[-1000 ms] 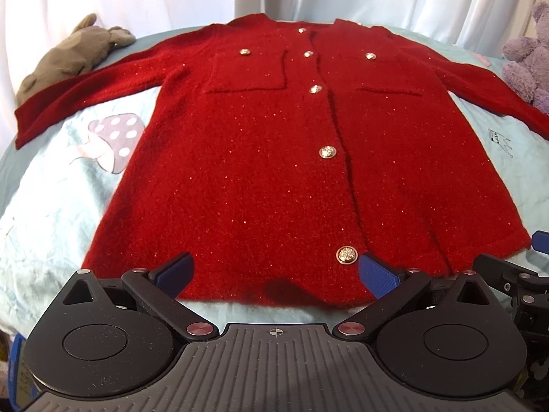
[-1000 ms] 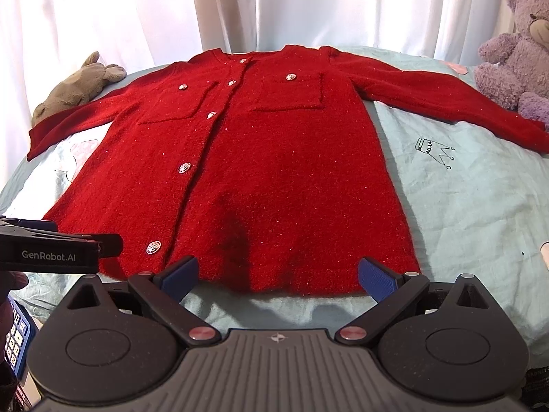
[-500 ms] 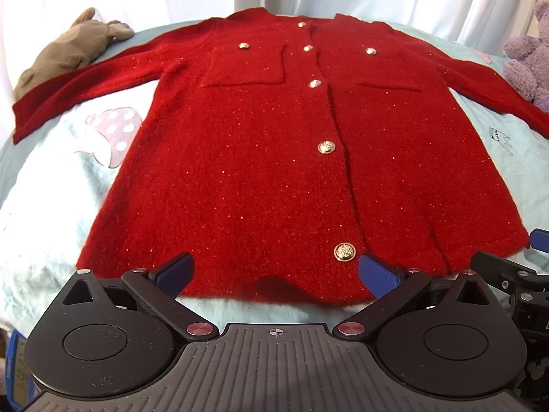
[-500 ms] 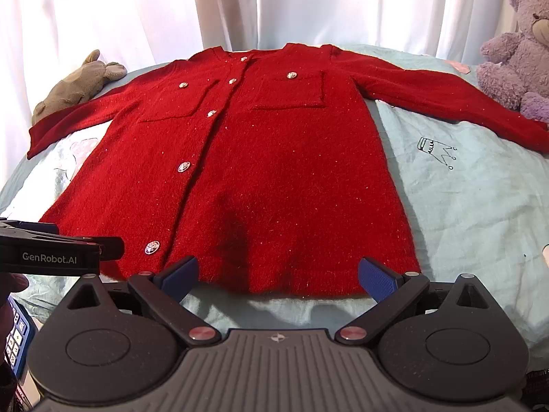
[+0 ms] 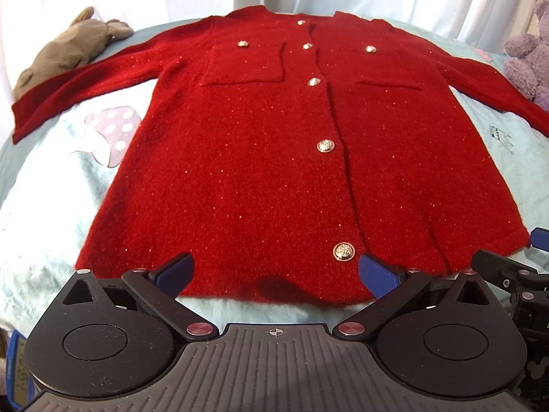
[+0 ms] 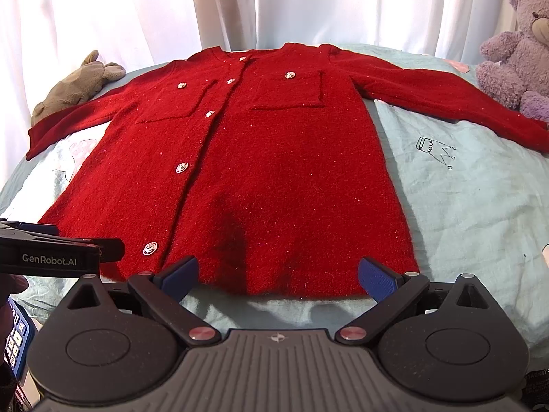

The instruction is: Fold small clothes

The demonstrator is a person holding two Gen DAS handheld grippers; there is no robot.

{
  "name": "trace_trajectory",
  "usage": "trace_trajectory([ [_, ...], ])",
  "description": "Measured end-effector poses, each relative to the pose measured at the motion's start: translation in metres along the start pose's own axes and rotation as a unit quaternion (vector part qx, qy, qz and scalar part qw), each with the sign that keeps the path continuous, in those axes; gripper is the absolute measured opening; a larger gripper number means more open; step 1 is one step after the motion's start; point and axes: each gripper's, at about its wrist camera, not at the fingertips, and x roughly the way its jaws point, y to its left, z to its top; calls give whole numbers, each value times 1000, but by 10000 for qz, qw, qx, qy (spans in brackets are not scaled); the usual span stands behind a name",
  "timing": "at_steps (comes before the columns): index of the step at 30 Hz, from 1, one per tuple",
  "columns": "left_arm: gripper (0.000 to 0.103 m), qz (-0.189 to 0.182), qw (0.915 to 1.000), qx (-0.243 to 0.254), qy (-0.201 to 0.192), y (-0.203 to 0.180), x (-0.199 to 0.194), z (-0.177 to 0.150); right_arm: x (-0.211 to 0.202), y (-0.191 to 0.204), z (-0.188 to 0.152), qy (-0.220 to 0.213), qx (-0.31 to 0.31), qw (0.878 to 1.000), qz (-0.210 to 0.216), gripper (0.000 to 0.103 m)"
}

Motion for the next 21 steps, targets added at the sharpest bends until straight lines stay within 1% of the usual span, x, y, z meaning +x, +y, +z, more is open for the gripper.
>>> trace_trajectory([
  [21,103,-40,9999,-61,128,5,7,5,7,3,4,85,-1,10000,7,99],
])
